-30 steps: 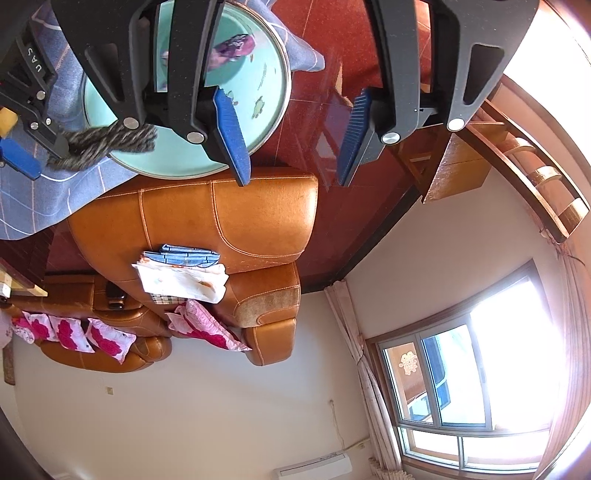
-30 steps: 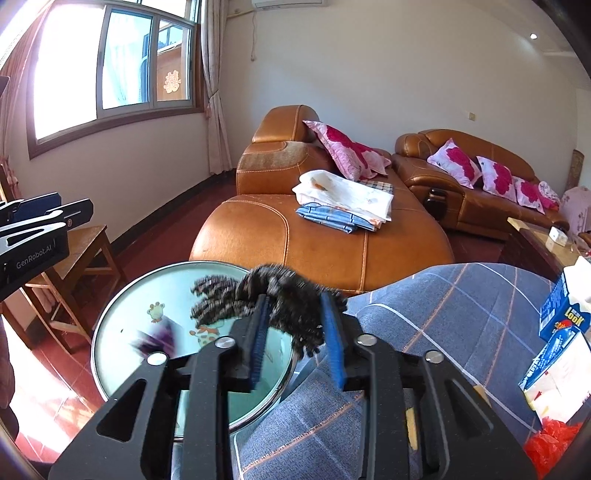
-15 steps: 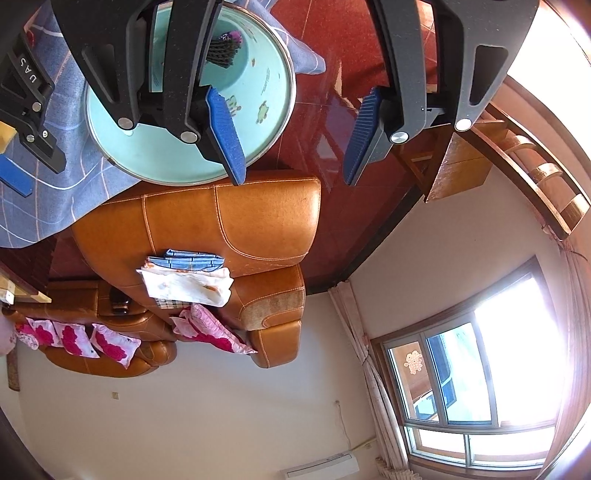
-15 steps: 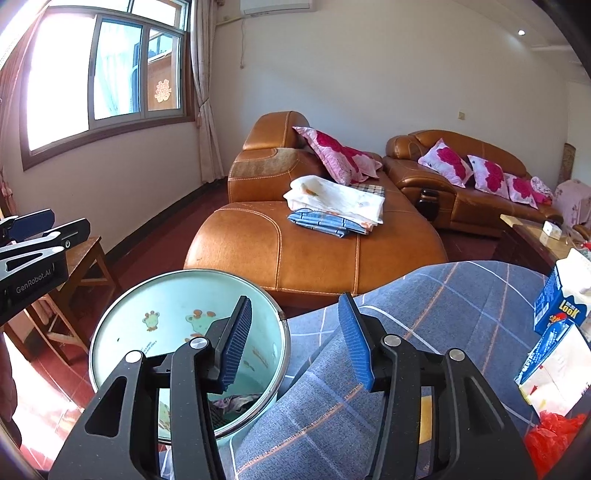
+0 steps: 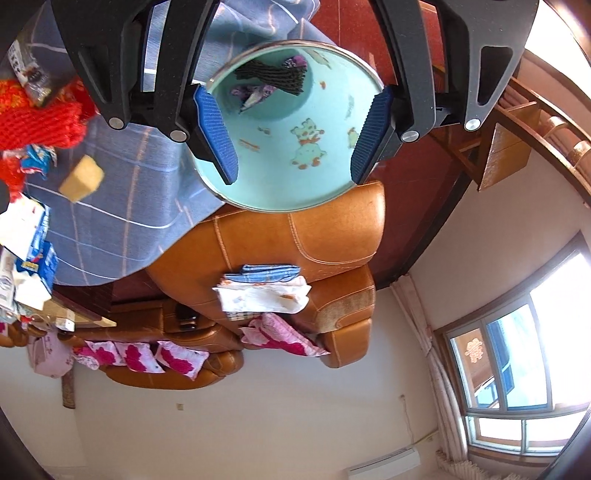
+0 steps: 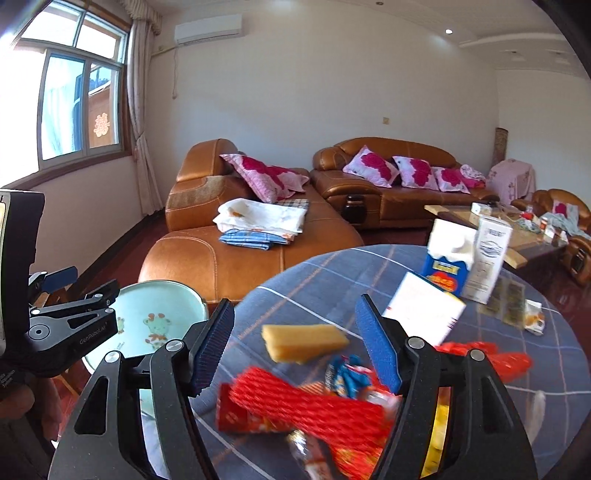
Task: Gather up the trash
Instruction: 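Grasp the red mesh net with the left gripper while the right gripper grasps the clear plastic bag, then carry the red net and plastic bag over the blue bin and open both grippers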
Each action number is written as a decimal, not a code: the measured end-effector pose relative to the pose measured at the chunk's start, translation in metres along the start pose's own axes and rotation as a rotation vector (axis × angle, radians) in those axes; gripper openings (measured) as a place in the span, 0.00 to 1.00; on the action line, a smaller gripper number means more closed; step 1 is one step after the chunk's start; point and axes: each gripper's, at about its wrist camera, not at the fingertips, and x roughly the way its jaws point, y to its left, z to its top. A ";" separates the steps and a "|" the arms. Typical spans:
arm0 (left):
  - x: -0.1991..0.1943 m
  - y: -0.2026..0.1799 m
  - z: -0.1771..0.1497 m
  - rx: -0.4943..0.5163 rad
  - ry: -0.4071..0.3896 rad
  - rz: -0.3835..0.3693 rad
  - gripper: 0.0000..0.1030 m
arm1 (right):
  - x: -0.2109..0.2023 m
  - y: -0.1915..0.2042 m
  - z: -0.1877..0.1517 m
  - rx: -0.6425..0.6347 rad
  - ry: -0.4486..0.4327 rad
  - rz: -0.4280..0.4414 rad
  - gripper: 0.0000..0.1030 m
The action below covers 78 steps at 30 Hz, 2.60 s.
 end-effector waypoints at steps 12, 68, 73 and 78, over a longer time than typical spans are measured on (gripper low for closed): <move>-0.043 -0.073 -0.012 0.160 -0.079 -0.190 0.76 | -0.059 -0.097 -0.060 0.137 0.075 -0.301 0.70; -0.080 -0.043 -0.004 0.107 -0.125 -0.367 0.10 | -0.115 -0.141 -0.077 0.326 0.064 -0.259 0.16; -0.083 -0.026 0.003 0.044 -0.136 -0.336 0.10 | -0.131 -0.153 -0.063 0.399 -0.045 -0.249 0.16; -0.079 -0.014 0.008 0.015 -0.133 -0.309 0.10 | -0.125 -0.145 -0.053 0.399 -0.075 -0.184 0.16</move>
